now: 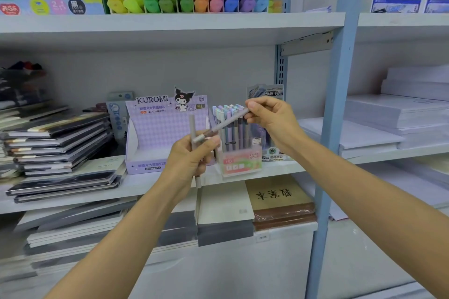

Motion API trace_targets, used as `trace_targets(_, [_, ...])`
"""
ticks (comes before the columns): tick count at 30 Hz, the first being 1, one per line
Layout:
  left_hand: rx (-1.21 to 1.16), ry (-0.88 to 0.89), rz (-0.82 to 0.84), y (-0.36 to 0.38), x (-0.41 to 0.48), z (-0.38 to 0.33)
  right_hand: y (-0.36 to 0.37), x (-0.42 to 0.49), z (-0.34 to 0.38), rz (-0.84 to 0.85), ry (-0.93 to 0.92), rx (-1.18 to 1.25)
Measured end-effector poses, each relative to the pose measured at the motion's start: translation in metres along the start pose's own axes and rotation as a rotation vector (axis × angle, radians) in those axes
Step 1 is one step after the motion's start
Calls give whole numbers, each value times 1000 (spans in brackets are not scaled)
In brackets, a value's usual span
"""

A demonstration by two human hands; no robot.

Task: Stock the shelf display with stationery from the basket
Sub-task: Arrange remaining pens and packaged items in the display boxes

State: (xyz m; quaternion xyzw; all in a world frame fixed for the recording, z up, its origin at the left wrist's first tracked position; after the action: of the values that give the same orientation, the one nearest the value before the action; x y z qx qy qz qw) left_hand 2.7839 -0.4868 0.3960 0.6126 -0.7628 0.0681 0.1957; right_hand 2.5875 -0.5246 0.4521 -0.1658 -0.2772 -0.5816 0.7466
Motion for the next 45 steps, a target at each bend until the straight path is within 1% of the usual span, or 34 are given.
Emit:
trace_targets(4, [-64,145,-166,-9,-1,-14,3,-9,-10,90,95,-20])
trace_targets(7, [-91,208,-228,-11,-3,-20,11,-17,-18,229,196,-101])
trace_targets(9, [-34,220,-250,-11,-5,-23,18,-23,-22,329,235,-198])
trace_targets(11, [79,234,-247,-8,-7,-28,22,-24,-22,354,223,-279])
trace_targets(15, [160,259,-137,9,-9,-32,35,-21,-2,282,76,-381])
trace_targets(17, [219,242,-95,17,-8,-30,46,-21,6,310,16,-373])
trace_targets(19, [275,231,-65,23,-8,-28,54,-22,10,333,-12,-370])
trace_targets(22, [312,237,-29,26,-8,-27,55,-21,15,312,-42,-337])
trace_targets(24, [321,181,-50,21,-4,-21,45,-18,22,236,-77,-285])
trace_targets(27, [228,32,-99,14,2,-7,17,-10,36,-5,-129,-199])
trace_targets(29, [225,26,-85,14,2,-5,0,-6,41,-147,-158,-202])
trace_targets(31, [229,65,-37,17,-1,-6,-9,-4,39,-211,-163,-270])
trace_targets(35, [271,122,28,21,-4,-8,-14,-4,26,-214,-149,-448])
trace_targets(38, [257,80,48,22,-5,-6,-14,-5,13,-182,-118,-515])
trace_targets(41, [214,8,16,20,-5,0,-13,-5,3,-134,-91,-587])
trace_targets(45, [270,17,38,19,-5,2,-11,1,3,-49,-70,-633])
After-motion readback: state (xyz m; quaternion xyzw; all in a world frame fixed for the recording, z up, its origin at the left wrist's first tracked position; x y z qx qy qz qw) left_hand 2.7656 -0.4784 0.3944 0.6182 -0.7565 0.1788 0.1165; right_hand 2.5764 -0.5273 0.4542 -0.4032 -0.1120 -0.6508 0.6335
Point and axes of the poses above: each hand's wrist, its own x-axis towards the middle knuckle, its own y-axis out of the palm, z = x × y, the point moved 7 cm from there along x, towards the middle knuckle, and after that the axes turned 5 degrees about z, right-handed, at the moved point
